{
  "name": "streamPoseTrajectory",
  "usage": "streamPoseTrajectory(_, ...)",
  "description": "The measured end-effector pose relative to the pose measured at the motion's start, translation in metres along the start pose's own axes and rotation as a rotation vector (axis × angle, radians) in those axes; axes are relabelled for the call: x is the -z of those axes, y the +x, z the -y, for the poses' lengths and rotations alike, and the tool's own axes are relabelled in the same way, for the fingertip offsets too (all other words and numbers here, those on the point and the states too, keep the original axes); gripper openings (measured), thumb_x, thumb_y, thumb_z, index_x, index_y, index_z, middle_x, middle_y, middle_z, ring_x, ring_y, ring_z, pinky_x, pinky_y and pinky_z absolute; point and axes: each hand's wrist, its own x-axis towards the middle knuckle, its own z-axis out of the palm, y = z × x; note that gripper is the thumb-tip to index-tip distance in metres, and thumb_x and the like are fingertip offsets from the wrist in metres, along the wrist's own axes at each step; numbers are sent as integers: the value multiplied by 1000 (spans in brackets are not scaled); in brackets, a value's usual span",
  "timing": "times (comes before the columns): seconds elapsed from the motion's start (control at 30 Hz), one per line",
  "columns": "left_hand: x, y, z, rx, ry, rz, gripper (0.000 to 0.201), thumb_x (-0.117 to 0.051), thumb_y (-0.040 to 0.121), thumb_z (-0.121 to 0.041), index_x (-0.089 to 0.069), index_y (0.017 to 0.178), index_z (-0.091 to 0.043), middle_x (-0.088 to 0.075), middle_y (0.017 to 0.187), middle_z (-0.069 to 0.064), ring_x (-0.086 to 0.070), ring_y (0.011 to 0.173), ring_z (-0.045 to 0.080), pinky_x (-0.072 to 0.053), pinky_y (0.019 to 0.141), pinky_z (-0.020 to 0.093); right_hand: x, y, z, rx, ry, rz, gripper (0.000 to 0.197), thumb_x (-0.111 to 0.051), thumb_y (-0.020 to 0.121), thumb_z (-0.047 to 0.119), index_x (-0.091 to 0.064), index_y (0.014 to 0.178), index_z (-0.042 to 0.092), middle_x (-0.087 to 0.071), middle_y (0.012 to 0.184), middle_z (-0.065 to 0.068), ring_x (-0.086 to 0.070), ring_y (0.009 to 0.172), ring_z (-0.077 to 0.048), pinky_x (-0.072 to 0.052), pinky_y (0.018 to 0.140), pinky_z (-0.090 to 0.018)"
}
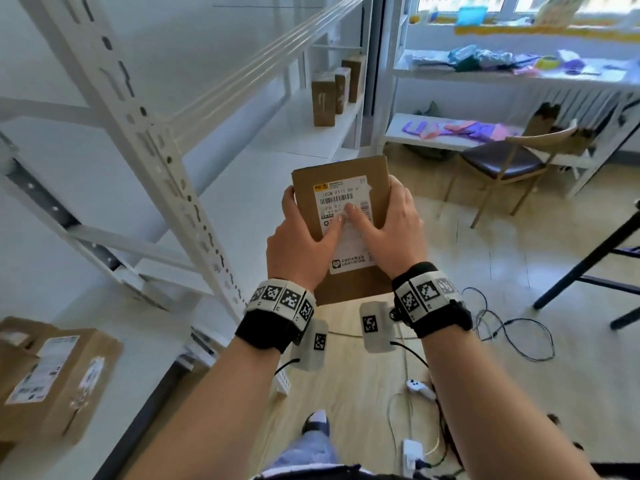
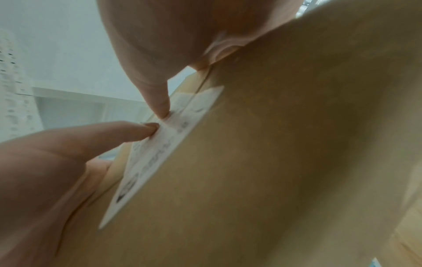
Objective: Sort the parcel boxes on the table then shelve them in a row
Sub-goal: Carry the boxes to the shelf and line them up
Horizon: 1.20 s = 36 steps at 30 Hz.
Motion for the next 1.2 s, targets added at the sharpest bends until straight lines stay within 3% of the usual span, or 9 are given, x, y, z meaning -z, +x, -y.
streamPoseTrajectory(0.1,-30,38,1,9,0,29,85,-55,87,-67,-17,151,-26,-68,120,-8,-72,91,15,-61,77,35,-9,34,-24,-24,2,-5,76,-61,87,61,-36,145,18,-52,129,2,-52,106,-7,-48,91,-30)
streamPoseTrajectory(0.3,-96,134,2,38,-26,60,82,-56,86,-67,-24,149,-27,-67,123,-7,-71,94,16,-60,72,28,-38,127,-71,-52,-13,22,78,-63,85,60,-34,146,20,-51,132,3,-54,108,-10,-52,92,-35)
streamPoseTrajectory(0.57,-175,290,-14,45,-55,66,74,-58,86,-65,-29,144,-28,-66,122,-7,-71,94,17,-61,74,33,-71,288,-122,-55,-10,89,77,-65,87,54,-32,147,19,-50,133,2,-47,103,-3,-43,84,-20)
streamPoseTrajectory(0.77,-227,367,-31,30,-35,89,78,-63,85,-62,-27,145,-27,-67,121,-6,-69,99,19,-56,77,29,-89,367,-177,-77,35,77,80,-67,85,56,-30,147,22,-53,133,4,-55,114,-10,-53,96,-37)
streamPoseTrajectory(0.9,-261,411,-34,53,-53,49,81,-66,82,-62,-24,143,-30,-65,125,-6,-67,105,21,-57,86,37,-106,417,-206,-28,47,91,76,-68,85,54,-32,144,24,-56,127,4,-52,114,-13,-50,98,-39)
streamPoseTrajectory(1.0,-289,446,-31,67,-56,2,89,-70,81,-59,-15,146,-35,-64,127,-5,-68,106,22,-59,86,43,-123,460,-232,16,50,133,75,-68,85,53,-32,144,23,-56,126,3,-49,112,-16,-48,96,-39)
streamPoseTrajectory(1.07,-308,473,-29,67,-21,-34,103,-69,82,-57,5,151,-41,-63,130,-3,-67,107,23,-58,87,45,-139,496,-250,55,84,171,77,-68,84,53,-30,143,23,-57,127,2,-51,114,-18,-48,96,-41)
streamPoseTrajectory(1.13,-322,501,-28,75,30,-87,112,-70,82,-55,18,150,-45,-60,134,-1,-66,107,23,-57,86,44,-158,534,-264,97,107,244,86,-69,83,53,-22,148,25,-57,131,-1,-54,118,-21,-49,97,-41)
streamPoseTrajectory(1.2,-333,529,-28,120,72,-133,115,-73,81,-53,19,149,-48,-58,138,-2,-66,108,23,-56,84,41,-173,571,-272,116,127,336,98,-71,83,52,-7,153,30,-55,138,-4,-57,120,-24,-50,96,-38)
